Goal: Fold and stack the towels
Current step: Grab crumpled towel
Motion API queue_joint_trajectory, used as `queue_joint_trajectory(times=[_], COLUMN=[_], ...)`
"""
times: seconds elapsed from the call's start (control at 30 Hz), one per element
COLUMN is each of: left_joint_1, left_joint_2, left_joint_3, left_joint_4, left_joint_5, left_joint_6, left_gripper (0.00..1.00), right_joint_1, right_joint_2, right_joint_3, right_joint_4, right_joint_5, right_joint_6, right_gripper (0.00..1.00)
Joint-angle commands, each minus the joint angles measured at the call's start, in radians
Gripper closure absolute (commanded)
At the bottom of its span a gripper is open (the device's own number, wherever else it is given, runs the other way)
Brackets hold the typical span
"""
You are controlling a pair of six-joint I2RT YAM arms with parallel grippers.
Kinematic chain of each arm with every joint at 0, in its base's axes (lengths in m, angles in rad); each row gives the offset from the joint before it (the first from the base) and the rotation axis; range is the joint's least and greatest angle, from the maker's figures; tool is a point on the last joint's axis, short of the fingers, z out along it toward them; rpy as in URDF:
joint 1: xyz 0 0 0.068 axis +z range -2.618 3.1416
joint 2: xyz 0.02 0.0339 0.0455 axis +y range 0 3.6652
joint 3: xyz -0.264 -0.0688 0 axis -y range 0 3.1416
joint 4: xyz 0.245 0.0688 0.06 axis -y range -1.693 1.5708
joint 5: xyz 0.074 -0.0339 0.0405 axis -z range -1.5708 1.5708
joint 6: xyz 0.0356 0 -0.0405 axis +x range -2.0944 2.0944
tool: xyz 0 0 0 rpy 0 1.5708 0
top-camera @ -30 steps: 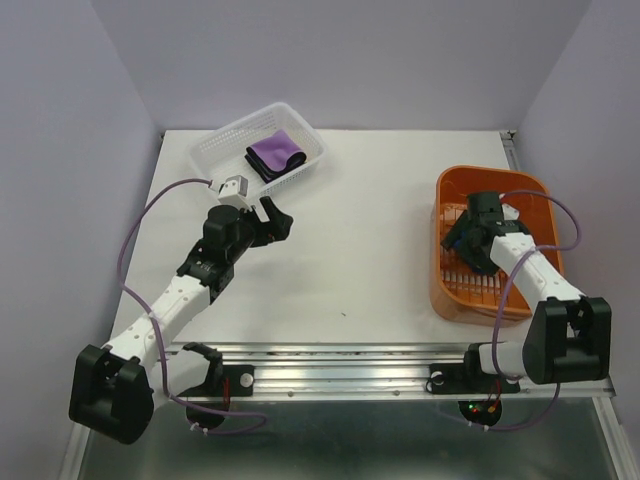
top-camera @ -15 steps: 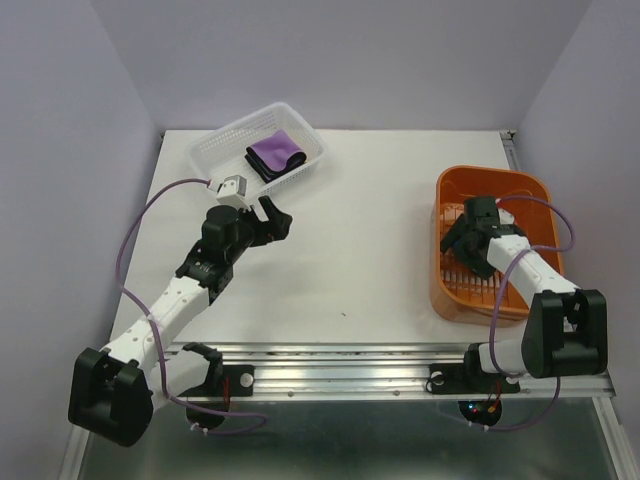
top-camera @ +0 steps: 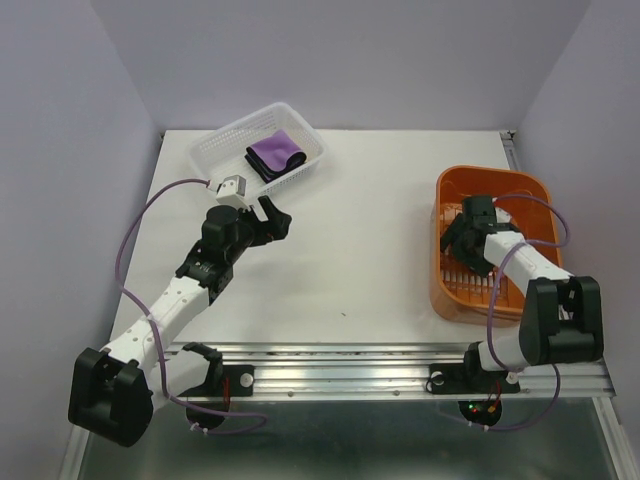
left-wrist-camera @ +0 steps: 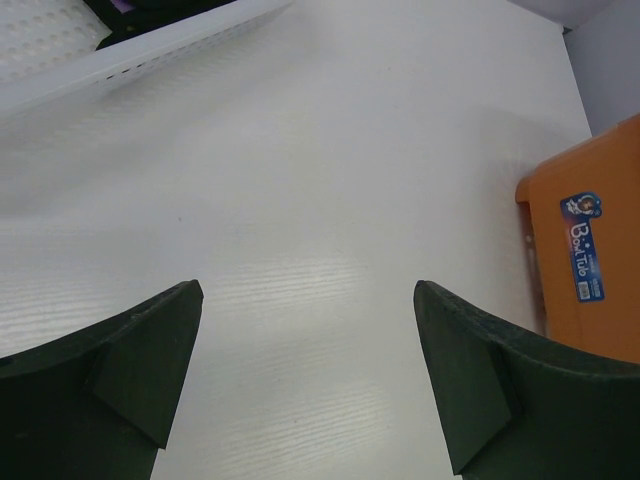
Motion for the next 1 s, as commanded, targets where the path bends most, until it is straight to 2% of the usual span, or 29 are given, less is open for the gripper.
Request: queue_joint_trajectory(times=[0.0,0.33,0.4,0.5,0.7,0.83,0.97], left_joint_1=[-0.006,-0.006,-0.006,-0.006,-0.006,-0.006,-0.006], left_joint_2=[-0.027,-0.015,-0.014,-0.01,-0.014,-0.017,-0.02], left_joint_3=[-0.011,-0.003,-0.005,0.0,0.0,0.0,0.001], left_joint_4=[0.031,0.023,0.023,0.02,0.014,0.012,0.011], left_joint_5=[-0.011,-0.023,-0.025,-0.028,-0.029,-0.031,-0.029], left_joint_6=[0.008,0.011,0.011,0.011,0.013,0.011,0.013], left_gripper=[0.01,0.01,0.01,0.01,0.01,0.01,0.01], right_joint_1=[-0.01,-0.016,-0.018,-0.018,-0.021,-0.021,-0.022], right_joint_2=[0.03,0.069,0.072,0.069,0.062,0.052,0.021], right_joint_3=[0.046,0.051,0.043,0.02,-0.012,-0.003,0.031], right_joint_4=[0.066,0.112,0.121,0.138,0.165,0.159,0.141], right_joint_5=[0.023,0.024,0.021,0.014,0.0,0.0,-0.008], right_joint_6=[-0.027,-0.057,-0.059,-0.06,-0.056,-0.062,-0.083], right_gripper=[0.0,0.0,0.03,0.26,0.48,0.74,0.91])
